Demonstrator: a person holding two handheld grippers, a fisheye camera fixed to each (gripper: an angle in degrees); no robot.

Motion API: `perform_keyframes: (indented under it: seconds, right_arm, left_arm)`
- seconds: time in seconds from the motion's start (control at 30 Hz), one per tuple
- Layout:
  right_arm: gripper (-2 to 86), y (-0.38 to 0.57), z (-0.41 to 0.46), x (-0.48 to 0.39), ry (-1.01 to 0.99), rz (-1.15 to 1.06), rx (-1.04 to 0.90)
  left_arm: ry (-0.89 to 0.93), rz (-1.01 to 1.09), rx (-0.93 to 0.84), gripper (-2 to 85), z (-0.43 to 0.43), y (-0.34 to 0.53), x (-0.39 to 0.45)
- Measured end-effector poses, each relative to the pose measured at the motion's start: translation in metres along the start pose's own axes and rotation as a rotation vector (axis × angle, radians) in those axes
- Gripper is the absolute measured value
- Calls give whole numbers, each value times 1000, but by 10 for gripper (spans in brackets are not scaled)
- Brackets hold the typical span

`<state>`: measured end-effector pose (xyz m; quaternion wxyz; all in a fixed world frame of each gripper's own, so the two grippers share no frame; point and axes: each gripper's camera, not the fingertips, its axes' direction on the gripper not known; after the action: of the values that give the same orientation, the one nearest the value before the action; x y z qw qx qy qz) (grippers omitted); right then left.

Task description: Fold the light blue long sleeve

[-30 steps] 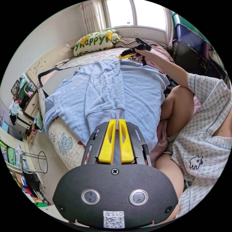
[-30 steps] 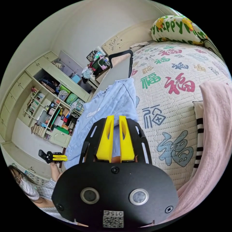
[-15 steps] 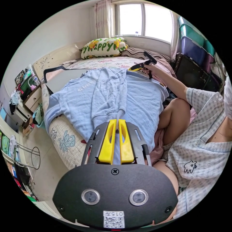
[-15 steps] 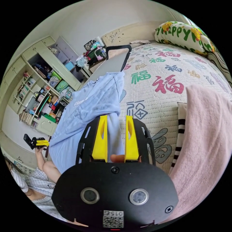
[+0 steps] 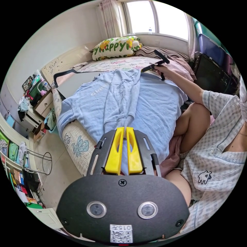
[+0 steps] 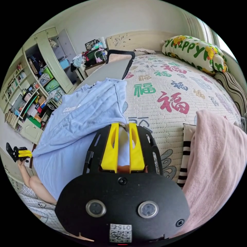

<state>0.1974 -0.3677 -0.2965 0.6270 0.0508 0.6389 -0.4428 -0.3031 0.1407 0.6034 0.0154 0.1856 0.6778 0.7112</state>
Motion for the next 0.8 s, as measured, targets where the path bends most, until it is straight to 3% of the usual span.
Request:
perform_keyframes:
  seconds: [0.13,0.27,0.4,0.5,0.63,0.8]
  right_arm:
    - [49,2,-10,5,31,38,73]
    - [49,3,-34,-24,216,-78,192]
    - [70,-2,-13,-30,331,-99,56]
    - [68,0,8,0,249,-25,-94]
    - [45,10,-16,43,23,80,-49]
    - [57,25,-54,71,-92,75,80]
  left_arm:
    - [11,-2,-13,7,6,3,-4]
    - [-8,15,-28,7,10,6,-3]
    - [8,25,-64,7,22,10,-8]
    - [37,31,-107,6,33,16,-15]
    - [107,9,-101,2,30,32,-34]
    - [148,-125,133,4,-9,47,-76]
